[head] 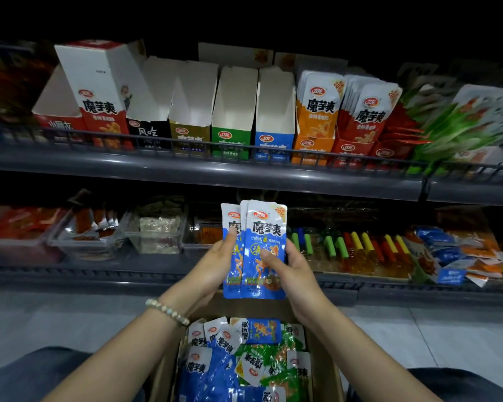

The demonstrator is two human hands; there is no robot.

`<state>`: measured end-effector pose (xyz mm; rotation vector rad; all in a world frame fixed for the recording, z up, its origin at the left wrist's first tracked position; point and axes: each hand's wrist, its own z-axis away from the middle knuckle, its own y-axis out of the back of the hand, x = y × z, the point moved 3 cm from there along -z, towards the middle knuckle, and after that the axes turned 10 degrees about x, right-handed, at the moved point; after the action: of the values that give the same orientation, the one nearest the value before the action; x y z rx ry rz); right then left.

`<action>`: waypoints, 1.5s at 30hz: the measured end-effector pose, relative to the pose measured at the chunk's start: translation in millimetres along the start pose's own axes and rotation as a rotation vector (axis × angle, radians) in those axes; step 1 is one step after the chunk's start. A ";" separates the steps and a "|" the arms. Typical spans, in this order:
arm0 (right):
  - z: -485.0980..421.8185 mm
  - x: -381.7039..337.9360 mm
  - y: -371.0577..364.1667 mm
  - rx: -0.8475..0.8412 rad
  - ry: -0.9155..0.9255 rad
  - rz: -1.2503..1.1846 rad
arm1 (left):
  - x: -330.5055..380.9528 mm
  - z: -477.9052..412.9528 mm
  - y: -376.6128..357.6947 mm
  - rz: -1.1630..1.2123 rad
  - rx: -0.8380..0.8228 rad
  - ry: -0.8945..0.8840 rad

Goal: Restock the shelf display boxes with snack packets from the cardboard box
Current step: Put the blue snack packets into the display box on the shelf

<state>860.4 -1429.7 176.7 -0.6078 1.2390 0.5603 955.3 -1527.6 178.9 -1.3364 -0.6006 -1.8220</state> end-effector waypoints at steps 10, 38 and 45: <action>5.2 -11.9 -18.4 -0.056 0.078 0.021 | 10.1 5.3 -8.0 0.060 0.064 -0.180; -65.6 -305.6 -52.1 -0.413 0.576 0.615 | 229.1 -8.3 -10.4 0.043 -0.118 -0.830; -107.5 -336.3 -53.1 -0.288 0.624 0.825 | 248.9 -52.2 -19.2 0.025 -0.123 -0.893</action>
<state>744.2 -1563.5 486.5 -0.5057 2.0351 1.3183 874.9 -1633.3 396.7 -2.2287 -0.9168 -1.1792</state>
